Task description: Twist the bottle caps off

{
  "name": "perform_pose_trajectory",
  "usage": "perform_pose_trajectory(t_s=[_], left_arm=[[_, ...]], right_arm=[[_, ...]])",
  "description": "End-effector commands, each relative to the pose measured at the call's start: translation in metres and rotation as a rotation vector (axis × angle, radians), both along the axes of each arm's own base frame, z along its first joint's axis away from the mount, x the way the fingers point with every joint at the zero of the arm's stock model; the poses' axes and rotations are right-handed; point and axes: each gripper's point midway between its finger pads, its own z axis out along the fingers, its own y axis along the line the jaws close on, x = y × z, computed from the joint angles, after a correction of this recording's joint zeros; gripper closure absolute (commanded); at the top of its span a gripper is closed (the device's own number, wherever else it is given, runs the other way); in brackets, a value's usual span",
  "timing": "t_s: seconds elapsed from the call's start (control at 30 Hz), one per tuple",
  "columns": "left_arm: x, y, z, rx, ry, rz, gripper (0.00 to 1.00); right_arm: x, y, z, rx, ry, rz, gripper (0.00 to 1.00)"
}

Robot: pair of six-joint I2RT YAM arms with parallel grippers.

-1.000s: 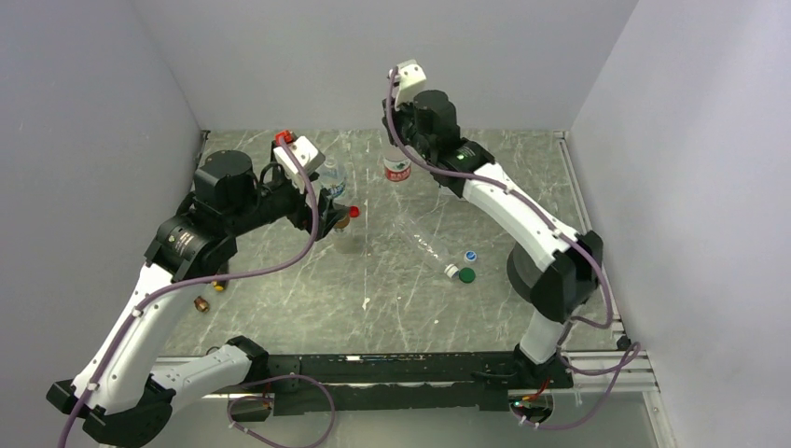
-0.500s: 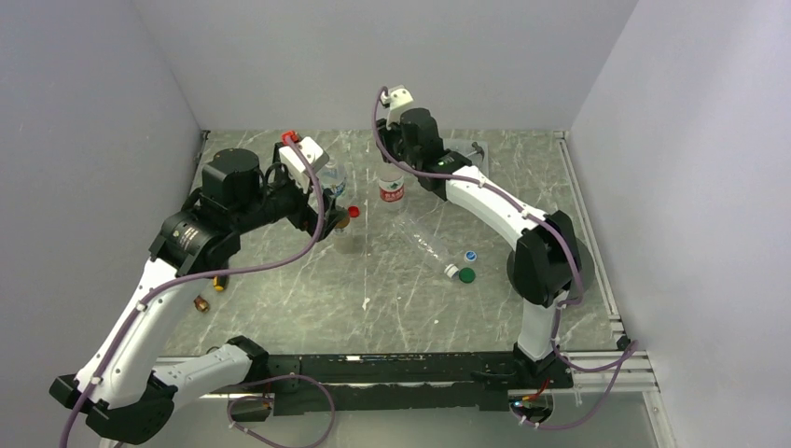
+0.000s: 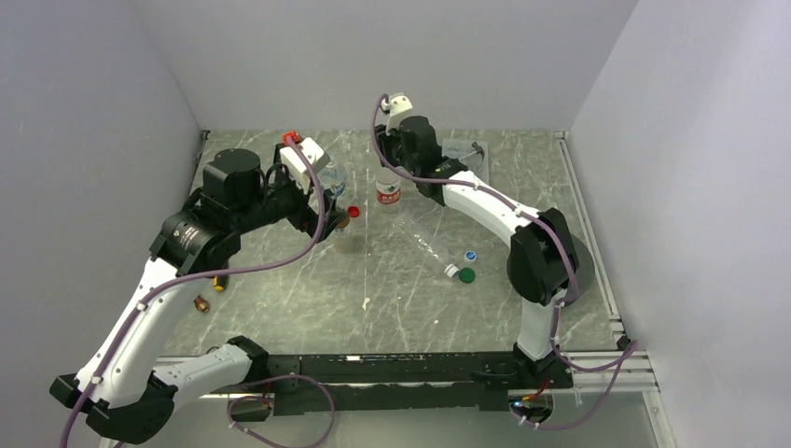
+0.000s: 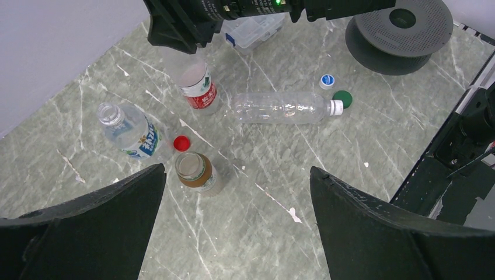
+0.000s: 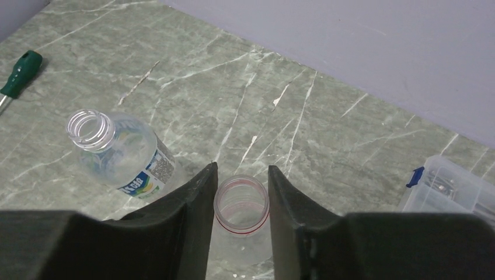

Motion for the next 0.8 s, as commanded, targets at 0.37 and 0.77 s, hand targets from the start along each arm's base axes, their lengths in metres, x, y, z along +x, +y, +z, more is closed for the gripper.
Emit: perform_pose_trajectory(t_s=[0.37,0.77], left_arm=[[-0.005,-0.001,0.020,-0.051,-0.042,-0.015,0.01],[-0.005,0.000,0.021,-0.053,-0.045,-0.009,0.01]], right_arm=[[0.001,-0.005,0.033,0.059,-0.052,-0.030,0.25],[0.002,-0.017,0.060,0.059,-0.075,-0.068,0.00]])
